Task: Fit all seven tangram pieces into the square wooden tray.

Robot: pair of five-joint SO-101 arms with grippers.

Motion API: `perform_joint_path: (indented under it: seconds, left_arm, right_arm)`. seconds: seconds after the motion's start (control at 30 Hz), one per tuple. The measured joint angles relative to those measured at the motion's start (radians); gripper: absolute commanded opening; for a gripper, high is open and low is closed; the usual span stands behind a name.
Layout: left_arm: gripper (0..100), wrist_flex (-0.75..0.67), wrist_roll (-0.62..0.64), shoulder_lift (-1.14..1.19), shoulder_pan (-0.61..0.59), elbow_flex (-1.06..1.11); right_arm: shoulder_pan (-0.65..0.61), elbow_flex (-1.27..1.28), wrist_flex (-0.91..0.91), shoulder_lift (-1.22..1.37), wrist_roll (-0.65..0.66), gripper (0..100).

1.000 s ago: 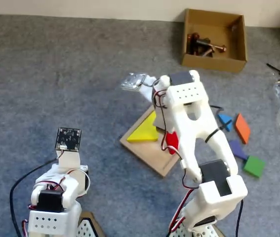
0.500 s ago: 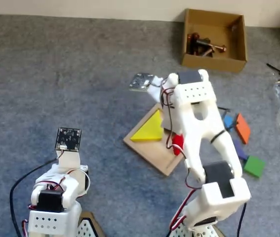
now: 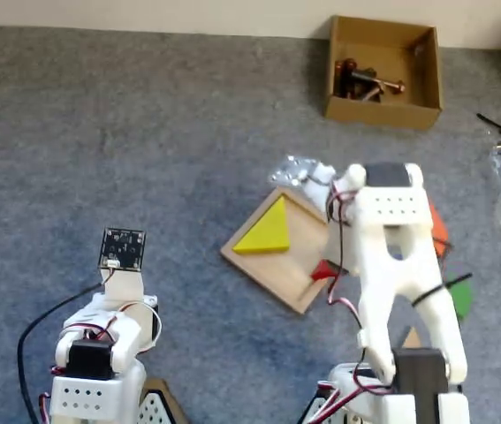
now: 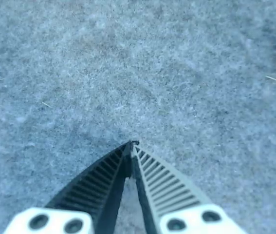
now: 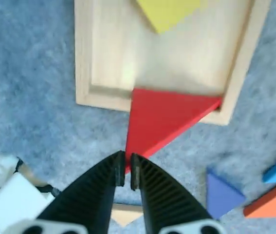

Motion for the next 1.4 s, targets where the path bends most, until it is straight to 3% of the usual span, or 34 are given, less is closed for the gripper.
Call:
perform_joint_path:
  seconds: [0.3, 0.6, 0.97, 1.1, 1.4]
  left_arm:
    - [1, 0.0, 0.0, 0.0, 0.0, 0.0]
    - [1, 0.0, 0.0, 0.0, 0.0, 0.0]
    - [1, 0.0, 0.0, 0.0, 0.0, 0.0]
    - [1, 0.0, 0.0, 0.0, 0.0, 0.0]
    - [1, 0.0, 0.0, 0.0, 0.0, 0.0]
  right_arm:
    - [0.009, 0.222, -0.152, -0.129, 0.0, 0.6]
    - [0.003, 0.238, -0.169, -0.137, -0.002, 0.9]
    - [-0.245, 0.239, -0.242, -0.137, -0.334, 0.9]
    - [-0.265, 0.342, -0.362, -0.138, -0.436, 0.9]
    - [-0.269, 0.483, -0.48, -0.138, -0.486, 0.9]
